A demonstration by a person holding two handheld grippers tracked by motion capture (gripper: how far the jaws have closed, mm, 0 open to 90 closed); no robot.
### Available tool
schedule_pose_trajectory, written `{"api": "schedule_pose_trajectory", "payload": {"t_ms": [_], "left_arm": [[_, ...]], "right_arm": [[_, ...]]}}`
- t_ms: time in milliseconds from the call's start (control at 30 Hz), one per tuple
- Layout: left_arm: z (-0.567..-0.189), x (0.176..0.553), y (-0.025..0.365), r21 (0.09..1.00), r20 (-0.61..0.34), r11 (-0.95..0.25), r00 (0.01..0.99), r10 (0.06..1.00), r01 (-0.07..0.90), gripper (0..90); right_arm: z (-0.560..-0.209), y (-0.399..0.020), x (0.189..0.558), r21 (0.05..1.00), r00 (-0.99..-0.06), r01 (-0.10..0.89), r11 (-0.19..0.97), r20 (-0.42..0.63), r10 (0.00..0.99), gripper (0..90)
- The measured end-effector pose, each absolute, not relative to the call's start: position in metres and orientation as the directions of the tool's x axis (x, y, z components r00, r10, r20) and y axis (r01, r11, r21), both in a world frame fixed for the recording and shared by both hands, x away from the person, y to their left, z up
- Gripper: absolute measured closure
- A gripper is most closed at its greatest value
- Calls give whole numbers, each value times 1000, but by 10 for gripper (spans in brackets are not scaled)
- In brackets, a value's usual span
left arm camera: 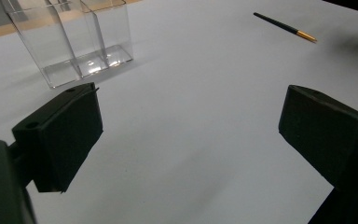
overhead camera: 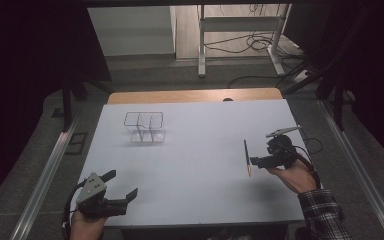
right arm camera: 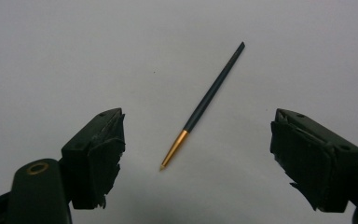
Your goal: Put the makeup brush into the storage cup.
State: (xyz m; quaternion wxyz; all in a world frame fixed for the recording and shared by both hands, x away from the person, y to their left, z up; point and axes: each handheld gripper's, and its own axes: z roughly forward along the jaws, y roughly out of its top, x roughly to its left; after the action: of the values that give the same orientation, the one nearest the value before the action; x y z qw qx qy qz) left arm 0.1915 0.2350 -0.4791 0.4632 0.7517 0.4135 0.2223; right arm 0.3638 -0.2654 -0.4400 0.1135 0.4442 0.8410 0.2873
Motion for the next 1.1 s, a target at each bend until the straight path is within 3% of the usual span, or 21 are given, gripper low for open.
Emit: {"api": "schedule_pose_trajectory", "payload": {"t_ms": [300,1100], "left_arm": [[-479,192,235,880,-50,-228,559,828,416,64],[-479,192,235,881,-48,-230,562,826,414,64]], "right_arm": [[-440,-265,376,558,-554,717,417,93,828,250],[-433,-251,405,448,-543,767,459,72,837,280]]}}
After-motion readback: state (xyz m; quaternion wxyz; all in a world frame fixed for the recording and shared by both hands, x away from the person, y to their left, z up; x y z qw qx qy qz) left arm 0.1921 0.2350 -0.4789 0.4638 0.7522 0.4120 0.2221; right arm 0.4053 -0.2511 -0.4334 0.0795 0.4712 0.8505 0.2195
